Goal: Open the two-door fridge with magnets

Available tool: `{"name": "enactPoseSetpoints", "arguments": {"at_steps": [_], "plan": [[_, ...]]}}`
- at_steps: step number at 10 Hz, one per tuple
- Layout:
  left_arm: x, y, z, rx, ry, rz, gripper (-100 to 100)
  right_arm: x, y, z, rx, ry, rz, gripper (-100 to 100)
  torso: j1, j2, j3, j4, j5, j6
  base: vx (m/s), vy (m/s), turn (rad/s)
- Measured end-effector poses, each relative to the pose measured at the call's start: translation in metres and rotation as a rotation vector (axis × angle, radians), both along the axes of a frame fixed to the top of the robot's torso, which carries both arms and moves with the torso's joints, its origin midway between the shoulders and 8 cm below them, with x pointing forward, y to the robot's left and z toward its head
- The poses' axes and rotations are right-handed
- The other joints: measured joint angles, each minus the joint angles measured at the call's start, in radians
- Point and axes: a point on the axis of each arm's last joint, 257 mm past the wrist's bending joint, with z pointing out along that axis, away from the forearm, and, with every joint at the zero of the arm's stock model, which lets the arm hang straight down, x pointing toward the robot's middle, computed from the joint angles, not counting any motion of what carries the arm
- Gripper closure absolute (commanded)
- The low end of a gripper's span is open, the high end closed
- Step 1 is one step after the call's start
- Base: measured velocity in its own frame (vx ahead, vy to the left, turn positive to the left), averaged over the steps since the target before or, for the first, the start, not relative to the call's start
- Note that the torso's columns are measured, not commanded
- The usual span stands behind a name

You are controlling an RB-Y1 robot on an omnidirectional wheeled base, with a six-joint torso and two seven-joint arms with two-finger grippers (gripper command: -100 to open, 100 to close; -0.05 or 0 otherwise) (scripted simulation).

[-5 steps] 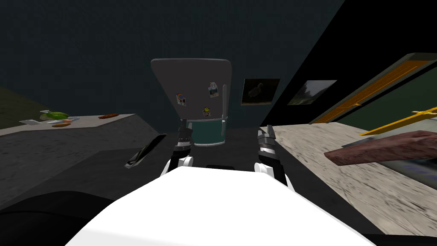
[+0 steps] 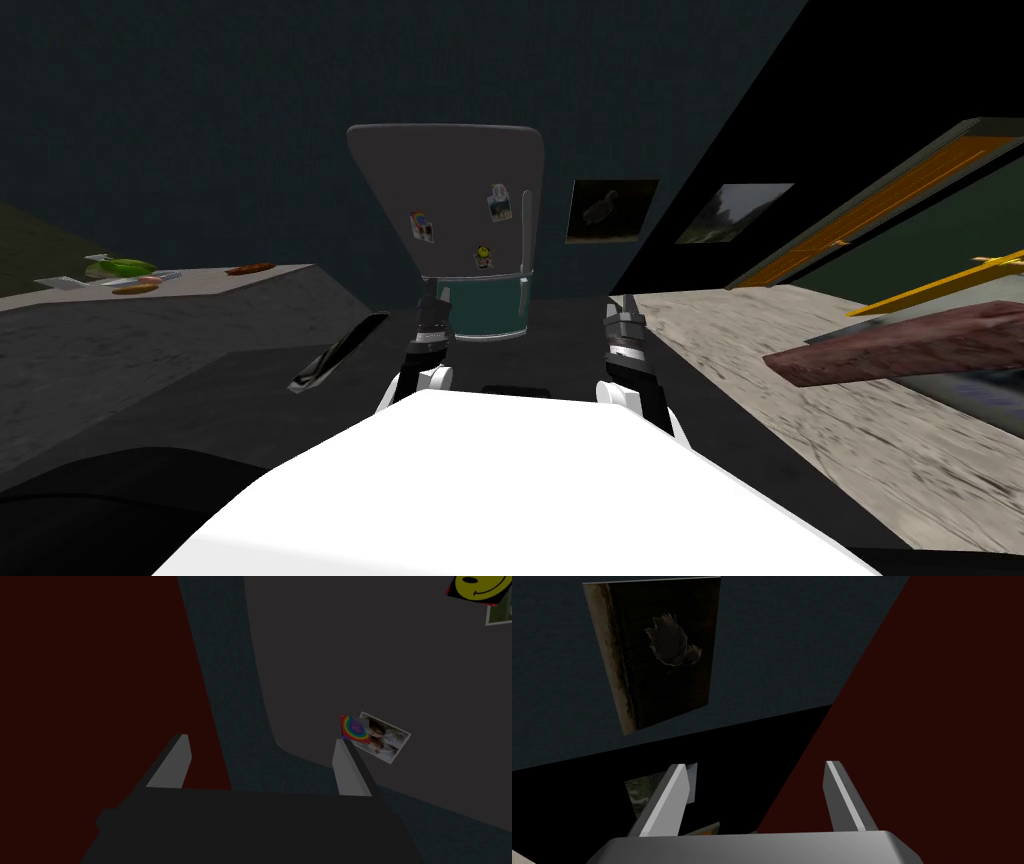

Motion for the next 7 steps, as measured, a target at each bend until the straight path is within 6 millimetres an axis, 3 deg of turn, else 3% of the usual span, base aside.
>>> {"name": "enactPoseSetpoints", "arguments": {"at_steps": [4, 5, 7], "plan": [[0.0, 0.0, 0.0001, 0.0, 0.0, 0.0, 0, 0.0, 0.0, 0.0001, 0.0, 0.0, 0.0, 0, 0.0, 0.296, -0.59, 0.295, 0.0, 0.0, 0.0, 0.0, 0.0], [0.0, 0.0, 0.0001, 0.0, 0.0, 0.0, -100, 0.0, 0.0, 0.0001, 0.0, 0.0, 0.0, 0, 0.0, 0.369, -0.738, 0.369, 0.0, 0.0, 0.061, -0.035, 0.013], [0.0021, -0.0023, -0.0057, 0.039, 0.009, -0.017, -100, 0.0, 0.0, -0.0003, 0.0, 0.001, 0.0, 0, -0.003, 0.408, -0.829, 0.411, -0.001, 0.0, 0.124, -0.093, 0.024]]}}
